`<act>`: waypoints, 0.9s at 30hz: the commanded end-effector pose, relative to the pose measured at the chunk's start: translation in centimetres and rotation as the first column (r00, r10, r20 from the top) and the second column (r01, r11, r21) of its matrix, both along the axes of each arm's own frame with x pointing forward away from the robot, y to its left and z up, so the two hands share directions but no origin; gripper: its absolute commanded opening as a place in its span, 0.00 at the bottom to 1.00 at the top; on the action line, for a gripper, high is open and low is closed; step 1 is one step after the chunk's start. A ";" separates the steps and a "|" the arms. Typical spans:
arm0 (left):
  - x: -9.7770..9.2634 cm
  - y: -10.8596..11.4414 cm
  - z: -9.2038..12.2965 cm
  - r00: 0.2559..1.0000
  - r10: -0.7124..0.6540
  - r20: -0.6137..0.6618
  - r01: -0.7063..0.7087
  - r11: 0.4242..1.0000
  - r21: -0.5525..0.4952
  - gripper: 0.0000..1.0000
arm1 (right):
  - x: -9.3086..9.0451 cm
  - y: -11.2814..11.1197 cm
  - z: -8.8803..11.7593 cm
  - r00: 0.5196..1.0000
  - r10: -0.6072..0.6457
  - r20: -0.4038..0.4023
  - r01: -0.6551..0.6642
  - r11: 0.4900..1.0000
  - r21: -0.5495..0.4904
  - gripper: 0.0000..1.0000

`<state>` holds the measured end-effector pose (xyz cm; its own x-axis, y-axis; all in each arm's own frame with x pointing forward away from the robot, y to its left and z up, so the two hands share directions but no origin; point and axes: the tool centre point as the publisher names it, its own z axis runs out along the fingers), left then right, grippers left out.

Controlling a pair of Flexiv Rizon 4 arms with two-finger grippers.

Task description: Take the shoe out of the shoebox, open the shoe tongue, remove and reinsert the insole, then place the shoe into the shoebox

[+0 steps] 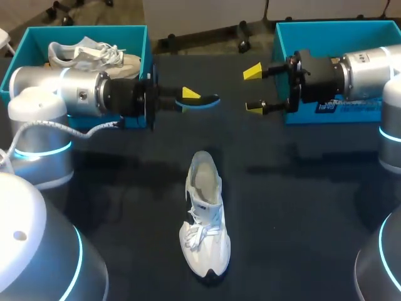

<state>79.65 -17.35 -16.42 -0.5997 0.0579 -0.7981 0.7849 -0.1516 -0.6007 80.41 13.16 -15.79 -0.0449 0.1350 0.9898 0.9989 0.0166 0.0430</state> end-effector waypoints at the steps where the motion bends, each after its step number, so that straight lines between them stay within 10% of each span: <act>1: 0.6 -0.1 0.4 0.997 -0.002 -0.080 0.001 1.000 -0.010 0.00 | 0.0 0.1 0.0 1.000 0.000 -0.001 0.000 1.000 -0.001 1.00; 11: -0.2 2.5 2.4 0.859 0.113 -0.500 -0.078 0.993 0.090 0.00 | 0.0 0.1 0.0 1.000 0.000 -0.001 0.000 1.000 -0.001 1.00; 17: -0.9 3.0 3.2 0.475 -0.001 -0.880 0.077 0.996 0.041 0.00 | 0.0 0.1 0.0 1.000 0.000 -0.001 0.000 1.000 -0.001 1.00; 27: -0.9 3.0 3.2 0.475 -0.001 -0.880 0.077 0.996 0.041 0.00 | 0.0 0.1 0.0 1.000 0.000 -0.001 0.000 1.000 -0.001 1.00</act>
<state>78.24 -14.33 -13.00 -0.9957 0.0759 -0.0526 0.0449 -0.0997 -0.9940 80.40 13.13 -15.77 -0.0446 0.1358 0.9897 0.9989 0.0169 0.0427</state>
